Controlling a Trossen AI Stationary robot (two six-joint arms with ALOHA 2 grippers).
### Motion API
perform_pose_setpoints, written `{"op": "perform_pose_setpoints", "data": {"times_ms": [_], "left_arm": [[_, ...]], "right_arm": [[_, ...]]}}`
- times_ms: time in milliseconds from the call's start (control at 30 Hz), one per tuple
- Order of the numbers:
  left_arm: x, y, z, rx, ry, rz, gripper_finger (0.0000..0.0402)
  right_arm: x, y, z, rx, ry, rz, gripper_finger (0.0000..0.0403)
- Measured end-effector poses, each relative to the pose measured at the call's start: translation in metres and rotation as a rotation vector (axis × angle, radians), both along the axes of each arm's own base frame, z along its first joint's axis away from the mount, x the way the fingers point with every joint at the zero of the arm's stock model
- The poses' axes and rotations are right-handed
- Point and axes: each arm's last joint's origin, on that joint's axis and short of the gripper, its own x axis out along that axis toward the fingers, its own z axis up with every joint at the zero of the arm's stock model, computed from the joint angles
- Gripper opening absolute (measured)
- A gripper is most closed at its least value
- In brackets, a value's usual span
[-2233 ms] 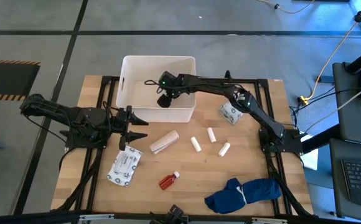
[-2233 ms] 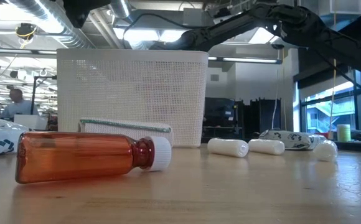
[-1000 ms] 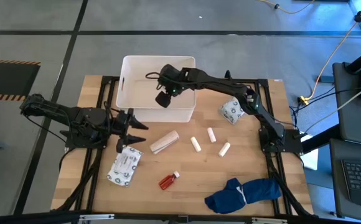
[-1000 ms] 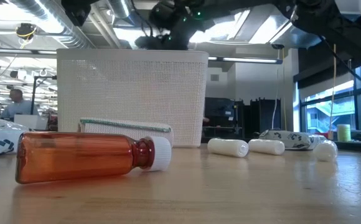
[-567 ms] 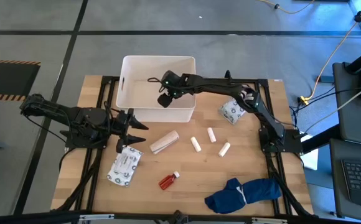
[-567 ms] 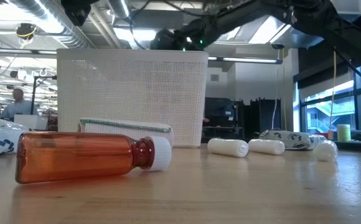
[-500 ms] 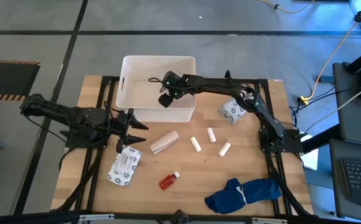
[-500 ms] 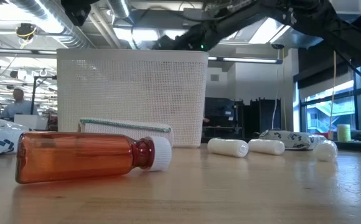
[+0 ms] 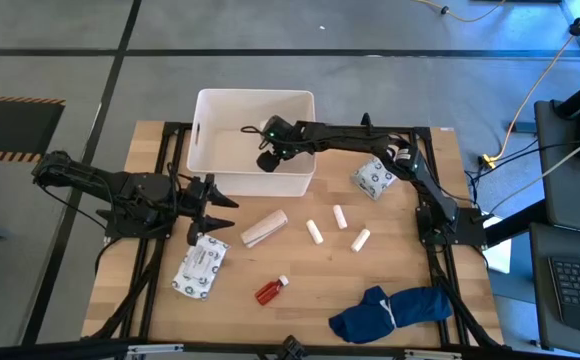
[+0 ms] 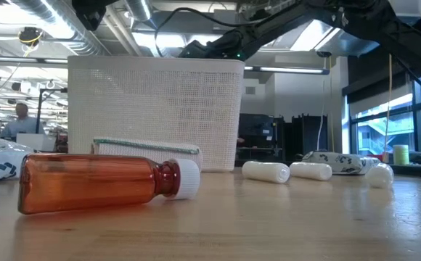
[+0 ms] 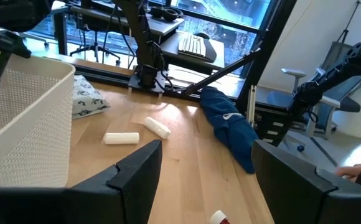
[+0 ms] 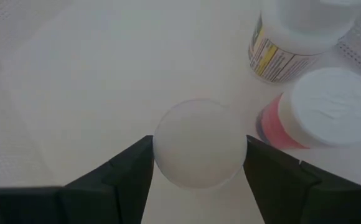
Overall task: Pick & place medical supplies in basket/bin
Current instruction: Put the orange medicine bottle into the white bin
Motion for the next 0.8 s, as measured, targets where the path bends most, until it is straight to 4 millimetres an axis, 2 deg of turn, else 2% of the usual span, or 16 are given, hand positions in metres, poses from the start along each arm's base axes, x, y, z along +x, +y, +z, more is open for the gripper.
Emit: {"op": "perform_pose_setpoints", "data": {"times_ms": [400, 800], "left_arm": [[0.0, 0.0, 0.0, 0.0, 0.0, 0.0, 0.0242], [0.0, 0.0, 0.0, 0.0, 0.0, 0.0, 0.0242]], "right_arm": [[-0.0002, 0.0002, -0.0013, 0.001, 0.005, 0.006, 0.0238], [0.0006, 0.001, -0.0011, -0.063, 0.026, 0.12, 0.0238]]}}
